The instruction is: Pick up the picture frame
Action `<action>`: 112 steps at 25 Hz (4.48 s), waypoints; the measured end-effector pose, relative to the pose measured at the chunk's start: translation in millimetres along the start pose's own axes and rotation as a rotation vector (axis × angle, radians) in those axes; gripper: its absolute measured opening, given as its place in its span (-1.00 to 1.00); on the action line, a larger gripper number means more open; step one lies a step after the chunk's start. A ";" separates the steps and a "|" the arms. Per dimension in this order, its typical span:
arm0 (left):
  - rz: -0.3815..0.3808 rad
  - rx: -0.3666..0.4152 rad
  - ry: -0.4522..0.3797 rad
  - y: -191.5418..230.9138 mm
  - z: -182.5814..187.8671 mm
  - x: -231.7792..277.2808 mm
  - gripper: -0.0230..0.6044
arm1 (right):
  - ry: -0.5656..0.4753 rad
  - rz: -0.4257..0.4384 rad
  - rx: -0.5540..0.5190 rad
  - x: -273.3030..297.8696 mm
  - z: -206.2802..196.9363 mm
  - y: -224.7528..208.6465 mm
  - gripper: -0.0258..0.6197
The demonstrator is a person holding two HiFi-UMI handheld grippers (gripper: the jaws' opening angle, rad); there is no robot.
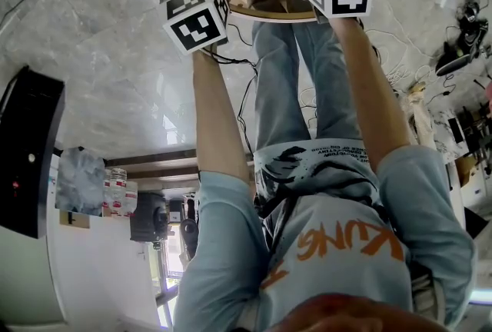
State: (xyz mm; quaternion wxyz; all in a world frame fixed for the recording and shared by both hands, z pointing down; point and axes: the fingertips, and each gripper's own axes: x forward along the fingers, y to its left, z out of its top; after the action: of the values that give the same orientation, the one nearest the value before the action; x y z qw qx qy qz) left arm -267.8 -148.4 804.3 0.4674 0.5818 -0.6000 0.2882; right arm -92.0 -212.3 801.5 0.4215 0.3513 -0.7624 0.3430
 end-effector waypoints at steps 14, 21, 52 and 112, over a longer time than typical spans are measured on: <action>-0.024 -0.012 -0.017 -2.8 -0.5 -2.8 -0.62 | -0.027 0.011 0.114 1.5 -3.1 -2.2 -0.70; 0.014 -0.015 -0.100 -5.5 10.9 -23.6 -0.64 | -0.094 0.030 0.098 -15.9 13.9 1.6 -0.71; 0.149 -0.112 -0.450 -50.5 125.8 -222.0 -0.69 | -0.395 0.126 -0.049 -200.8 156.7 38.8 -0.72; 0.167 0.047 -1.164 -157.5 315.0 -632.9 -0.69 | -1.112 0.180 -0.261 -624.3 357.2 129.2 -0.72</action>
State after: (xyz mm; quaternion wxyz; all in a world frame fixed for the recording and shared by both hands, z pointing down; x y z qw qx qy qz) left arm -258.5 -182.0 80.9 0.0237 0.6052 -0.7952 -0.0294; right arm -93.7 -284.2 74.3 -0.0337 0.3576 -0.9322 0.0447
